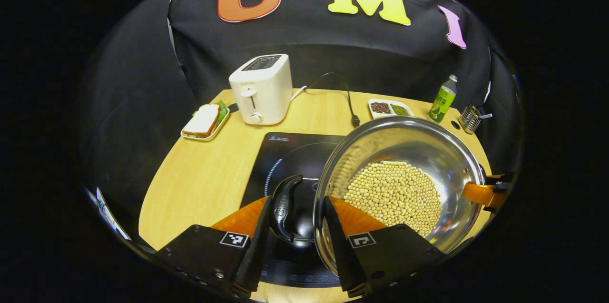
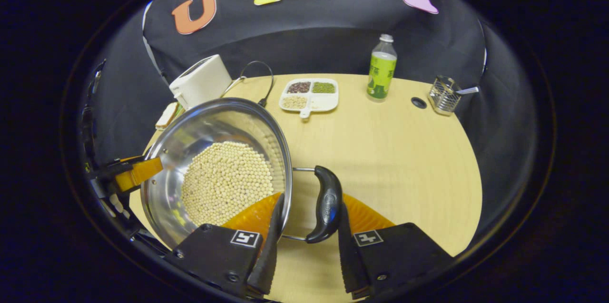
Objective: First push the handle of the pot to place it horizontally, then grasp the pot with both hands and set it on the induction cooktop.
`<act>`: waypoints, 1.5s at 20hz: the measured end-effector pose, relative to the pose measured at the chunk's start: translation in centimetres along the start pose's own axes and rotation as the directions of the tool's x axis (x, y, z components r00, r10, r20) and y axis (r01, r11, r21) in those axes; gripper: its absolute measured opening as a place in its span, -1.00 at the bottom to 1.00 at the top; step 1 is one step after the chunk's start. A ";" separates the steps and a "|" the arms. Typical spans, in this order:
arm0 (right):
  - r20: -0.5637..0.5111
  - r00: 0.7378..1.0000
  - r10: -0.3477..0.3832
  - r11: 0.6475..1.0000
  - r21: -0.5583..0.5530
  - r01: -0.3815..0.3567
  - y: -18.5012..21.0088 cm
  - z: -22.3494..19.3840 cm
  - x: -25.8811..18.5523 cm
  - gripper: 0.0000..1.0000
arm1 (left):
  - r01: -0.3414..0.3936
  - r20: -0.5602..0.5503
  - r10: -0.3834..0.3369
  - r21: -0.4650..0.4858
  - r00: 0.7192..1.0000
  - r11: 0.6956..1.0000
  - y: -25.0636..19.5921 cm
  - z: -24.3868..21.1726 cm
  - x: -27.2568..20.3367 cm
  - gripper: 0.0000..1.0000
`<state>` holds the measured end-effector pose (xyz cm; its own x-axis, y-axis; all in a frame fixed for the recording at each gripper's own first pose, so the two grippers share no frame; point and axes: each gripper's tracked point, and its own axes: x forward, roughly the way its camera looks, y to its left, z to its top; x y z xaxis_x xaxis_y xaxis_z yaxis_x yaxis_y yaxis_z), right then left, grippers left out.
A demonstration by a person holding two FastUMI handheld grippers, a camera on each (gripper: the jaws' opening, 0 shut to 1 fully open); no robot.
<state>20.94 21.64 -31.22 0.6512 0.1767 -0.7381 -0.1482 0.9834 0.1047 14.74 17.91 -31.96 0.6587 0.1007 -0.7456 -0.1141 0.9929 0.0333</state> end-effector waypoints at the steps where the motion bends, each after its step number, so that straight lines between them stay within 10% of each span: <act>1: -0.006 1.000 0.005 1.000 0.000 -0.005 0.9 0.0 0.3 0.11 | -0.006 0.000 0.006 0.001 1.000 1.000 0.8 0.1 0.1 0.22; 30: 0.007 1.000 0.020 0.999 0.027 -0.020 8.0 0.7 4.4 0.21 | -0.031 0.030 0.030 0.036 0.999 0.999 7.9 0.6 3.4 0.23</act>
<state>23.18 30.32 -33.16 0.6536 0.1963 -0.7309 -0.1412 0.9805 0.1370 16.53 26.11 -33.81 0.6770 0.1326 -0.7240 -0.1081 0.9909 0.0803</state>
